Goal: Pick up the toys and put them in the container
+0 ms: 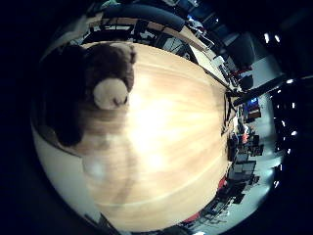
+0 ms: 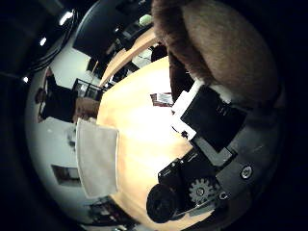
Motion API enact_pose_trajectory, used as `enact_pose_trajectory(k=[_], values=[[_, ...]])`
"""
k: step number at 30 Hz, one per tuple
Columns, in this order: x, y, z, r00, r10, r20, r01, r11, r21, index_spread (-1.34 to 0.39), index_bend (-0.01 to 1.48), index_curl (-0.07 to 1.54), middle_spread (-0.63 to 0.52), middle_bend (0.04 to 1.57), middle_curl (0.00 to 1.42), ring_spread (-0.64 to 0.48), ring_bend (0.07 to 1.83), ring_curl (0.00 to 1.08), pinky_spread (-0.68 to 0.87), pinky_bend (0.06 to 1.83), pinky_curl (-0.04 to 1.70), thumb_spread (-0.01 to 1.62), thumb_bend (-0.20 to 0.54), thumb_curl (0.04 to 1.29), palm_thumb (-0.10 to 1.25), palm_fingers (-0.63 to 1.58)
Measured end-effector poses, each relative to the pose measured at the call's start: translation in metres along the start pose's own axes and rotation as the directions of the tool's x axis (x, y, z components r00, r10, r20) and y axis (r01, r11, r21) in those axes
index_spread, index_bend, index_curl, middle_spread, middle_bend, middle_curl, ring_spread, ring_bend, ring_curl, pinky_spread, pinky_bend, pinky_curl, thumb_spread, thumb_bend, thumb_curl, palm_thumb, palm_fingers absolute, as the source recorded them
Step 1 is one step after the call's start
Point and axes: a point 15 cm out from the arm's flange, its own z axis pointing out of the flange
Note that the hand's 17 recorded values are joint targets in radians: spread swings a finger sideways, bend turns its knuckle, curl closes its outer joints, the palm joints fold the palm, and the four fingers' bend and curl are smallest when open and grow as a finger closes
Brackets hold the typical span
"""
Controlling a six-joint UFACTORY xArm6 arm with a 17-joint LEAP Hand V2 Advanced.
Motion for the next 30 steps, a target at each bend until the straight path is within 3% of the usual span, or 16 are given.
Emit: enact_pose_trajectory(k=[30], values=[[-0.033,0.105,-0.114,1.000,-0.024,-0.008,0.024,1.000,0.000,-0.61,0.29,0.68,-0.42,0.81,0.58,-0.30,1.25,0.47,-0.50,1.12,0.48,0.91,-0.023,0.35,0.97,1.22]])
